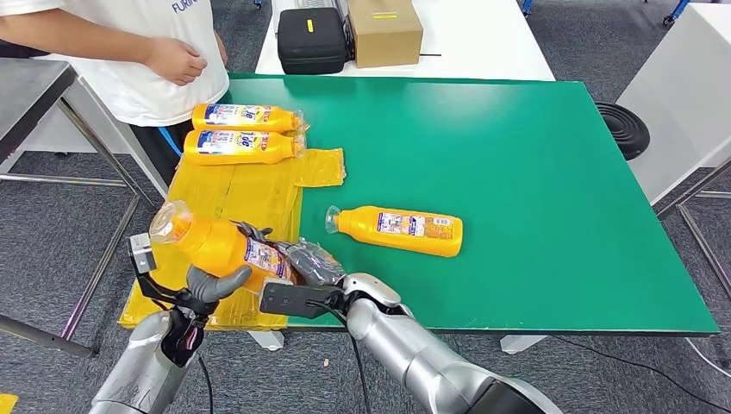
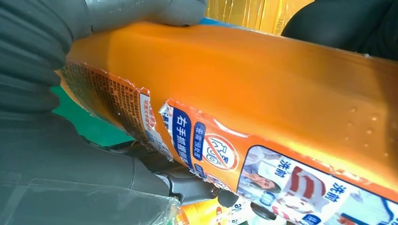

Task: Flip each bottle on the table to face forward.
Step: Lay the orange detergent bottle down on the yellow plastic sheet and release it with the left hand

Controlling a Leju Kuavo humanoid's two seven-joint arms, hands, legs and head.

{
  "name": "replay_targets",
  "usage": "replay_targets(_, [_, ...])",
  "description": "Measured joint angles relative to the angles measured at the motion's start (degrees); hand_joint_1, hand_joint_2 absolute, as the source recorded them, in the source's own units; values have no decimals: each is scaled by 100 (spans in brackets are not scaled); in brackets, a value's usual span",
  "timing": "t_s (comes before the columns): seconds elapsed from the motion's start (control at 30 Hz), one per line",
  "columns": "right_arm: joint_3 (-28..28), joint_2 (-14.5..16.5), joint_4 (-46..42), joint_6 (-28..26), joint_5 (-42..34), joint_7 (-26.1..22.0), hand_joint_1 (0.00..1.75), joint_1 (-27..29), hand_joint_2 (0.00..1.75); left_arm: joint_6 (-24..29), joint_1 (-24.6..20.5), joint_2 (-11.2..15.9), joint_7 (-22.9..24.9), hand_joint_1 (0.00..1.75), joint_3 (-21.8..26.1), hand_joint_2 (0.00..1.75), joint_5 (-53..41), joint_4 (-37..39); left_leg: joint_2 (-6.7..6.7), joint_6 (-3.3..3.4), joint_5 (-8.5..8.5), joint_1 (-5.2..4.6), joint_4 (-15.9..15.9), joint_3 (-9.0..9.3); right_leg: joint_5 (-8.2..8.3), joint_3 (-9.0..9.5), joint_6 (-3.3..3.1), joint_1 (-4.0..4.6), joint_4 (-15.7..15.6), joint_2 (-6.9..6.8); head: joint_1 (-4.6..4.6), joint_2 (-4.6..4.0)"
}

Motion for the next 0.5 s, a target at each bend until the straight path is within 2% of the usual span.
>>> replay_targets(0.13, [10,7,0,6,-1,0,175,-3,175,-19,33,0,-15,175,48,175,-28,-50,2,0,0,0,0,0,0,-1,0,0,0,1,1,0])
replay_targets(0.17, [12,10,0,9,-1,0,142,-5,175,-19,45,0,-16,175,58,175,-31,-68,2,0,0,0,0,0,0,-2,0,0,0,2,0,0])
replay_targets(0.27, [21,18,5,32,9,2,11,-17,175,-20,69,0,-18,175,98,175,-61,-117,4,0,0,0,0,0,0,-2,0,0,0,4,1,0])
replay_targets(0.3, [27,19,10,43,18,7,0,-20,175,-21,71,0,-19,175,112,175,-80,-130,4,0,0,0,0,0,0,-2,0,0,0,4,1,0])
replay_targets(0.43, [61,19,26,-8,115,64,0,-23,0,3,71,0,-21,175,175,175,-217,-173,4,0,0,0,0,0,0,-2,0,0,0,4,0,0])
replay_targets(0.5, [71,19,26,-102,217,141,0,-24,0,75,69,1,-39,175,192,175,-355,-181,4,0,0,0,0,0,0,-1,0,0,0,4,1,0])
